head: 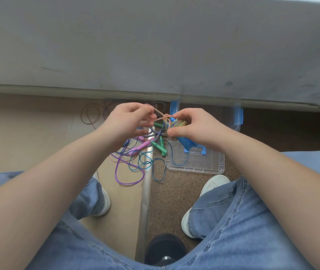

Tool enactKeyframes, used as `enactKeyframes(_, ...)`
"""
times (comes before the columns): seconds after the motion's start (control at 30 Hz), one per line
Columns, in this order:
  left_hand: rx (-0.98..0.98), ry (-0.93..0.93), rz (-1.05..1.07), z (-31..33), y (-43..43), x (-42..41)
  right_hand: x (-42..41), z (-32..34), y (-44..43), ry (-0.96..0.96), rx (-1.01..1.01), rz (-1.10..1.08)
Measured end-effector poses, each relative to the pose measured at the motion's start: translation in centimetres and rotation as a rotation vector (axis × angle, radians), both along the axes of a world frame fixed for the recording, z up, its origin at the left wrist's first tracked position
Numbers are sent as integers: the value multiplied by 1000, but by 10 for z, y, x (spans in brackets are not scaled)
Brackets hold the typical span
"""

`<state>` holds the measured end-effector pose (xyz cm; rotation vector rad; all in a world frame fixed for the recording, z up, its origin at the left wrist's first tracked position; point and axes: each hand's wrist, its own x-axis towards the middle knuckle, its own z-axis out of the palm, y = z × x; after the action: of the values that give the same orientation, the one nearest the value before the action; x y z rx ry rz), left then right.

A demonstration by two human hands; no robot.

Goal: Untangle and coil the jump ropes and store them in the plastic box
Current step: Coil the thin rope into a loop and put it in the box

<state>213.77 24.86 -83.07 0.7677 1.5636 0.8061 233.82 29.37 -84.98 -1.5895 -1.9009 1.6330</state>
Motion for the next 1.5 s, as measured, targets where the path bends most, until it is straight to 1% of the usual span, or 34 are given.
enactKeyframes(0.07,33,73,-37,-5,0,4,3,-6,2,-13,-16,-49)
enactKeyframes(0.13,48,83,-29,-9,1,11,5,-10,2,17,-17,-77)
enactKeyframes(0.23,43,65,-20,-12,5,22,4,-17,4,97,-76,-138)
enactKeyframes(0.33,-17,-24,9,-22,11,32,1,-27,11,182,-176,-259)
enactKeyframes(0.4,-34,-36,41,-32,18,39,-1,-38,18,197,-204,-355)
enactKeyframes(0.57,56,172,-16,-70,32,64,-1,-70,32,192,-158,-520)
enactKeyframes(0.7,129,261,-48,-101,35,84,7,-93,45,261,-235,-672)
enactKeyframes(0.9,158,122,-38,-136,51,98,22,-127,65,202,-250,-759)
enactKeyframes(1.0,142,91,-15,-149,63,100,26,-141,76,202,-279,-816)
enactKeyframes(1.1,83,56,1,-161,74,100,29,-151,90,184,-268,-859)
enactKeyframes(1.2,41,20,19,-168,82,99,32,-159,107,248,-269,-1016)
enactKeyframes(1.27,24,-18,55,-170,86,99,34,-161,118,256,-262,-1105)
enactKeyframes(1.37,-7,-69,124,-171,88,95,37,-159,122,174,-323,-1078)
enactKeyframes(1.43,-38,-71,139,-172,86,89,37,-159,118,100,-355,-982)
enactKeyframes(1.5,-79,-69,162,-174,83,82,33,-159,109,20,-301,-861)
